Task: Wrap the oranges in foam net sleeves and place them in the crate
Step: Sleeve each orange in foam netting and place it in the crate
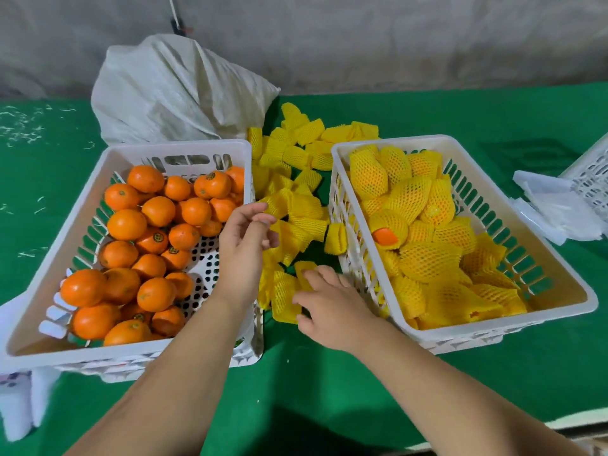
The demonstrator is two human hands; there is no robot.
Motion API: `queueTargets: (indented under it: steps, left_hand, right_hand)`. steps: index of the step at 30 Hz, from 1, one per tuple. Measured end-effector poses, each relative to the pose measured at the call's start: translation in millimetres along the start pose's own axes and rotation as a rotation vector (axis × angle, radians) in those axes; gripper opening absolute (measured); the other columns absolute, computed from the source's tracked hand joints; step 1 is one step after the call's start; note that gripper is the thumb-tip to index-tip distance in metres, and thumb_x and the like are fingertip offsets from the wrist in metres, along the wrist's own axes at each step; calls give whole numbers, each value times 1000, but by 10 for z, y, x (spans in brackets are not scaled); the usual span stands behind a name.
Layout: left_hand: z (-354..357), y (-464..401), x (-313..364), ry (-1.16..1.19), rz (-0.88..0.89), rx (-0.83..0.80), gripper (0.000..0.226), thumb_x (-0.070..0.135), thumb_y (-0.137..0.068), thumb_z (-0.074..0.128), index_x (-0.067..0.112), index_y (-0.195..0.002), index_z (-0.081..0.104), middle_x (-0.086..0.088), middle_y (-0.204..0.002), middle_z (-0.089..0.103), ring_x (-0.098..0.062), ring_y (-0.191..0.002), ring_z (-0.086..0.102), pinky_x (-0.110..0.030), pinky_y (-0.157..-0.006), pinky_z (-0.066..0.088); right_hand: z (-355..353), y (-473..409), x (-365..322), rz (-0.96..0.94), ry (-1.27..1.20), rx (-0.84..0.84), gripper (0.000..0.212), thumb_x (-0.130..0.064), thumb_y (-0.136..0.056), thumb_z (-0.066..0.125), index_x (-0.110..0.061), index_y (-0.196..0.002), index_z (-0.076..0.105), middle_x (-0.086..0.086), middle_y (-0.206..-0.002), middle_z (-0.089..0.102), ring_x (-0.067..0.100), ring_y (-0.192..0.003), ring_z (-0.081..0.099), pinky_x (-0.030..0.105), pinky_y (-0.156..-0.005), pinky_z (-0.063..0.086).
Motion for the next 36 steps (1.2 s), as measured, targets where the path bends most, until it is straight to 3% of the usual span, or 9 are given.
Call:
queueTargets:
  steps: [5, 8, 14, 20, 23, 27, 30, 33, 36]
  left_hand:
    - [-205, -68, 23, 4, 34, -2, 25, 12, -105, 57, 20, -129, 58, -3, -106, 68, -18, -82, 67, -33, -72, 57]
    - [-716, -203, -4, -663, 229, 17, 45, 17, -106, 56, 27, -146, 38, 10, -110, 67, -11, -90, 66, -33, -70, 57]
    - [-1395, -515, -369, -1715, -414, -413, 92, 41, -100, 65, 19, -167, 6, -14, -169, 20, -44, -152, 26, -53, -124, 27]
    - [-1374, -498, -545, -2060, -738, -463, 87, 28, -97, 64, 37, -166, 12, -7, -168, 15, -45, -150, 22, -57, -121, 24]
    - [-1291, -464, -508, -2094, -869, -356, 74, 33, -98, 59, 32, -163, 23, -9, -158, 22, -46, -147, 24, -62, -117, 28]
    - [-1282, -422, -281, -1937, -867, -301, 68, 24, -103, 58, 24, -163, 25, -11, -160, 28, -43, -149, 23, -61, -110, 42]
    - [-1211, -376, 18, -1669, -469, -208, 55, 29, -105, 56, 11, -154, 38, -15, -148, 47, -42, -138, 41, -52, -114, 39]
    - [-921, -123, 301, -1241, 111, 11, 57, 39, -105, 59, 10, -152, 44, -11, -142, 54, -30, -129, 50, -38, -105, 42]
    - [-408, 111, 344, -667, 139, -5, 76, 54, -98, 64, 27, -161, 31, 12, -151, 49, 2, -129, 51, -20, -105, 45]
  right_hand:
    - [297, -365, 173, 179, 246, -576, 60, -32, -101, 57, -29, -157, 38, 11, -170, -18, 41, -155, -12, 56, -126, 3]
    - [400, -434, 311, 217, 233, -626, 77, -27, -101, 56, -19, -164, 11, 3, -171, -18, 42, -155, 1, 56, -125, 14]
    - [215, -637, 224, 141, -136, -108, 44, -35, -104, 52, -17, -144, 54, 4, -154, 45, 28, -137, 44, 43, -110, 40]
    - [133, -775, 330, 339, -725, 213, 13, -17, -93, 74, -18, -103, 65, -7, -89, 66, 16, -86, 65, 42, -79, 57]
    - [147, -828, 356, 416, -770, 198, 31, -18, -94, 70, -24, -122, 58, -6, -97, 63, 16, -87, 63, 37, -80, 54]
    - [104, -786, 368, 455, -909, 285, 8, -30, -96, 62, -36, -100, 66, -3, -102, 70, 8, -84, 61, 28, -69, 49]
    - [29, -685, 415, 527, -1020, 345, 38, -59, -86, 47, -34, -109, 66, 1, -97, 71, 24, -84, 68, 49, -72, 60]
    - [-65, -609, 372, 505, -1165, 431, 25, -46, -93, 52, -39, -113, 65, 1, -106, 74, 28, -86, 72, 47, -65, 63]
    - [-243, -580, 287, 392, -1158, 449, 30, -36, -90, 65, -40, -119, 64, -6, -104, 76, 23, -84, 74, 43, -65, 61]
Point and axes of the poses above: each hand's wrist, its own y-axis away from the middle knuckle, its own z-axis out of the palm, x = y × z, the point moved 1 cm from there along -y, towards the middle knuckle
